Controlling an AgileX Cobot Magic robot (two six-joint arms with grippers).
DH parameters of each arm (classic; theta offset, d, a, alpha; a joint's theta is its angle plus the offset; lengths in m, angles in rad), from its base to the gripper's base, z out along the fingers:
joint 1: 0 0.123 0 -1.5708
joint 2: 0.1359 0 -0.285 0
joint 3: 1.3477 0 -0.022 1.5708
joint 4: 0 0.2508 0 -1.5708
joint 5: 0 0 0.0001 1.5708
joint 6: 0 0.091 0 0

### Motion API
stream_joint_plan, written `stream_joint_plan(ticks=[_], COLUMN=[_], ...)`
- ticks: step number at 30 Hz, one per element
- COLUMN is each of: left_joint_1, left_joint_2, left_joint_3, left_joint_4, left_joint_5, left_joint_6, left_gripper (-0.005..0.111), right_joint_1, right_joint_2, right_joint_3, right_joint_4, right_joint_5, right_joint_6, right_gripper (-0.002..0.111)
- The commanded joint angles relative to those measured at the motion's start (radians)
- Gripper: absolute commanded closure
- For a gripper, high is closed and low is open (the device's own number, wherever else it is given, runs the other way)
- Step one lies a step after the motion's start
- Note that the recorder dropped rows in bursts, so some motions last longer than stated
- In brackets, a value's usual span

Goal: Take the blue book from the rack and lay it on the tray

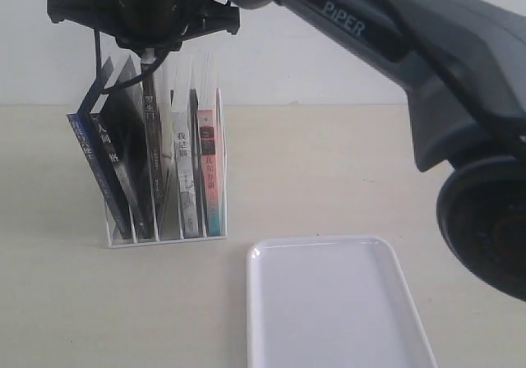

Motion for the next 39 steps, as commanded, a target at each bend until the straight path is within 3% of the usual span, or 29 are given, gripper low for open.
stream_joint_plan(ticks=[1, 11, 13, 17, 19, 29, 39], left_joint_1=[0.004, 0.004, 0.004, 0.004, 0.004, 0.004, 0.004], left_joint_2=[-0.003, -0.003, -0.003, -0.003, -0.003, -0.003, -0.003], left_joint_3=[0.003, 0.003, 0.003, 0.003, 0.003, 0.003, 0.003], left_joint_4=[0.0, 0.0, 0.0, 0.0, 0.0, 0.0, 0.0], left_joint_5=[0.001, 0.001, 0.001, 0.001, 0.001, 0.001, 0.001], left_joint_6=[-0.007, -0.007, -0.007, -0.007, -0.007, -0.007, -0.007], left_gripper=[0.102, 0.102, 0.102, 0.102, 0.102, 0.102, 0.102], right_joint_1=[0.004, 0.004, 0.004, 0.004, 0.004, 0.004, 0.002], right_joint_2=[-0.025, 0.049, 0.061, 0.062, 0.062, -0.051, -0.071], right_joint_3=[-0.016, -0.014, -0.014, -0.014, -0.014, -0.014, -0.014], right_joint_4=[-0.025, -0.052, -0.041, -0.035, -0.035, 0.093, 0.322], right_joint_5=[-0.003, -0.026, -0.037, -0.04, -0.039, -0.01, -0.109], right_joint_6=[-0.011, -0.021, -0.014, -0.014, -0.014, -0.273, -0.374], right_gripper=[0.109, 0.107, 0.101, 0.074, 0.067, 0.068, 0.068])
